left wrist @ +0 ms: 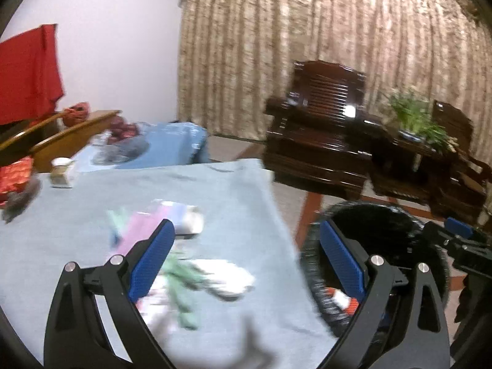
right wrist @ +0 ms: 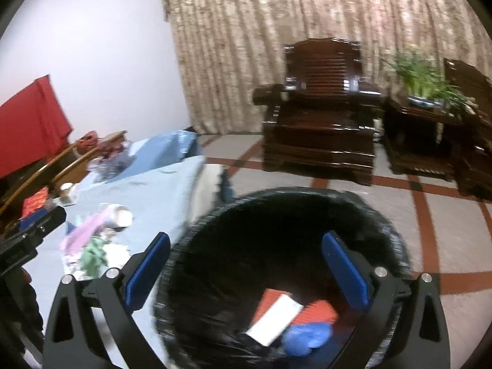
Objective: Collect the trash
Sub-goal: 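Move both tools back to the remaining trash on the table, then grasp the white tissue with the right gripper while the left grasps the pink mask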
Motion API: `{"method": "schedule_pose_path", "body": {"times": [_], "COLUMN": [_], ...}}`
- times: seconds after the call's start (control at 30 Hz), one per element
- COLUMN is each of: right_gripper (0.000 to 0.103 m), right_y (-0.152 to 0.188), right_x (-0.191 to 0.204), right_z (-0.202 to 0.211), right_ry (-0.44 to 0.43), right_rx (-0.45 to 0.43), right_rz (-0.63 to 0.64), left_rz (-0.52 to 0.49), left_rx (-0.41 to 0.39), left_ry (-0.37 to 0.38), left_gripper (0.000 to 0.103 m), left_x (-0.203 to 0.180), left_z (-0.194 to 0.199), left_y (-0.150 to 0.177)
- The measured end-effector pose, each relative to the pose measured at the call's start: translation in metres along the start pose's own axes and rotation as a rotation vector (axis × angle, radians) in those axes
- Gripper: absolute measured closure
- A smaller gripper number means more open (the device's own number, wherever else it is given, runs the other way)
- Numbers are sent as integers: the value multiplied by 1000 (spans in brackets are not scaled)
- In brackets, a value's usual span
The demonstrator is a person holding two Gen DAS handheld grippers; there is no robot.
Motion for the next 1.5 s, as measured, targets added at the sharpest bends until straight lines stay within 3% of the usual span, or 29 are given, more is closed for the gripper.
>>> {"method": "schedule_pose_path", "body": {"times": [0.23, 0.53, 1.0, 1.33, 1.5], "right_gripper": [6, 7, 26, 32, 43], "right_y": [2, 23, 77, 93, 99], "right_x": [77, 164, 188, 181, 182], "right_z": [-18, -51, -120, -136, -144], "right_ry": [-160, -321, -298, -260, -263], "right_rx": [2, 45, 188, 254, 304], "right_rz": [78, 172, 197, 187, 190], "left_rz": [14, 51, 95, 98, 99], "left_rx": [-15, 7, 95, 116, 123], "left_ry": [-150, -248, -311, -291, -280], "left_gripper": [10, 10, 10, 10, 10], "left_x": [66, 122, 169, 167, 162], "left_z": [24, 31, 13, -3, -9], "left_y": [4, 22, 67, 78, 81]}}
Point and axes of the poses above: each gripper's, at about its wrist camera, not at the fingertips, and z roughly against the way its jaws point, x to its left, y to its underside, the point moved 2 cm from there along -z, roughly the way its jaws point, and after that the axes turned 7 degrees about -x, right-handed, at the moved point
